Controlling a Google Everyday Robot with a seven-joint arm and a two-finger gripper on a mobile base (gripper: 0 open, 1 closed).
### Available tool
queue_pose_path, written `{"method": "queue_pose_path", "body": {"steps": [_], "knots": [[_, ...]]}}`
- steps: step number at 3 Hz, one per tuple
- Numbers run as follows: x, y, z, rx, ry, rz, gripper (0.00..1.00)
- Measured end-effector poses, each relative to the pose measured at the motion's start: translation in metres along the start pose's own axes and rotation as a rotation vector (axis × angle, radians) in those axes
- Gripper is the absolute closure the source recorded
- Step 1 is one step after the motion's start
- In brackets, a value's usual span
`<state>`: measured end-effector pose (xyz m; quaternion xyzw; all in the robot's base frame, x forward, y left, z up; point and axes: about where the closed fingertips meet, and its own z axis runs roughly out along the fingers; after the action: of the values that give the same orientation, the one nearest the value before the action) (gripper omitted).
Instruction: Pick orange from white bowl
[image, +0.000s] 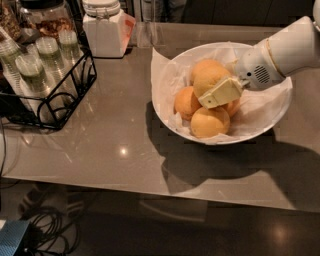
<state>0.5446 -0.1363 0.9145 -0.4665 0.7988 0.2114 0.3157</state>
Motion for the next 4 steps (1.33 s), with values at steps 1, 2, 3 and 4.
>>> {"method": "queue_pose_path", "body": {"steps": [1, 2, 3, 4], "knots": [[-0.002, 0.0, -0.002, 0.0, 0.0, -0.001, 1.0], [-0.018, 0.023, -0.022, 0.044, -0.056, -0.088, 1.0], [-0.036, 0.05, -0.048, 0.079, -0.128, -0.182, 1.0], [-0.046, 0.066, -0.07, 0.094, -0.193, -0.227, 1.0]]}}
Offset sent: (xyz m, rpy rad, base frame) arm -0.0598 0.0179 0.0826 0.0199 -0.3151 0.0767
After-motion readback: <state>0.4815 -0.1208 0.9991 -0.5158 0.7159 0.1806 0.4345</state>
